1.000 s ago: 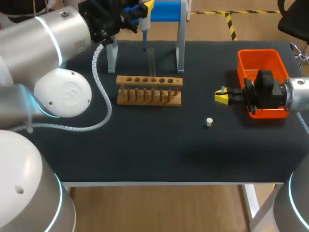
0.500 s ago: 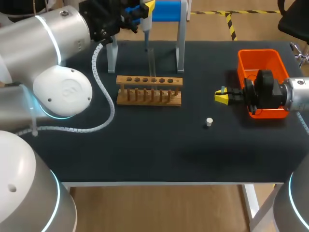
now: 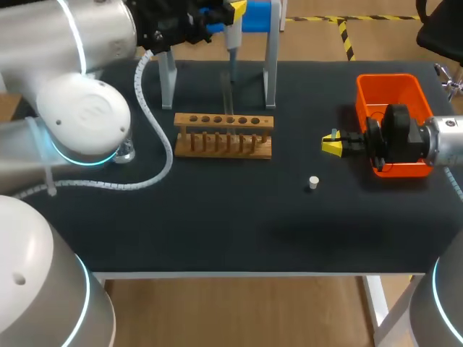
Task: Invert the test tube, pick up the pipette, mount the tip to pipette, aspirate from beaker and dispense into the tube, eject the tip, return the pipette, and cap with the stopper.
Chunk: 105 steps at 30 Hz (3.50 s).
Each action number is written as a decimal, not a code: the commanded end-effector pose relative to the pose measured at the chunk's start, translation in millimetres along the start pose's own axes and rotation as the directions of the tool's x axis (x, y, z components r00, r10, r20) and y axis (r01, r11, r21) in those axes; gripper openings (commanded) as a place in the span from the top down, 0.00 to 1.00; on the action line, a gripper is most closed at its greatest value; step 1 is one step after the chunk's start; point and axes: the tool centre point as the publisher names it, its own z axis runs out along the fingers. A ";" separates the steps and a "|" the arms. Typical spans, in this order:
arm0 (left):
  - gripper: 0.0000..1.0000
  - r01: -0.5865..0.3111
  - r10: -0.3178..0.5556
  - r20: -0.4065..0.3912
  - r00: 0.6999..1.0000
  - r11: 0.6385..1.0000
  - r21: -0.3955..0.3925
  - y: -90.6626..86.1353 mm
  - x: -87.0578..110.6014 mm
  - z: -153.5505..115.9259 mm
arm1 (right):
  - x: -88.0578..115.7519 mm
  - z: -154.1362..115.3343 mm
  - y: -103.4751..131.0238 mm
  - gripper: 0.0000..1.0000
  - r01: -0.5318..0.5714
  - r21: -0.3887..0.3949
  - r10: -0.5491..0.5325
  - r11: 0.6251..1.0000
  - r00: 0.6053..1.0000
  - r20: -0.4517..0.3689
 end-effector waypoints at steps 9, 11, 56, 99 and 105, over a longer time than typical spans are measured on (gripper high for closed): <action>1.00 0.026 -0.006 -0.929 0.371 1.000 0.004 -2.6 14.8 -6.9 | 0.0 -1.0 0.1 1.00 0.000 0.001 0.000 1.000 1.000 -0.002; 1.00 0.026 -0.006 -0.929 0.371 1.000 0.004 -2.6 14.8 -6.9 | 0.0 -1.0 0.1 1.00 0.000 0.001 0.000 1.000 1.000 -0.002; 1.00 0.039 -0.019 -0.781 0.624 0.999 0.007 12.0 21.4 -60.8 | 0.0 -1.0 0.1 1.00 0.000 0.001 0.000 1.000 1.000 -0.002; 1.00 0.061 -0.026 -0.631 0.776 0.998 0.034 14.7 39.3 -72.7 | 0.0 -1.0 0.1 1.00 0.000 0.001 0.000 1.000 1.000 -0.002; 1.00 0.034 0.003 -0.576 0.818 0.998 0.054 10.4 37.1 -82.0 | 0.0 -1.0 0.1 1.00 0.000 0.001 0.000 1.000 1.000 -0.002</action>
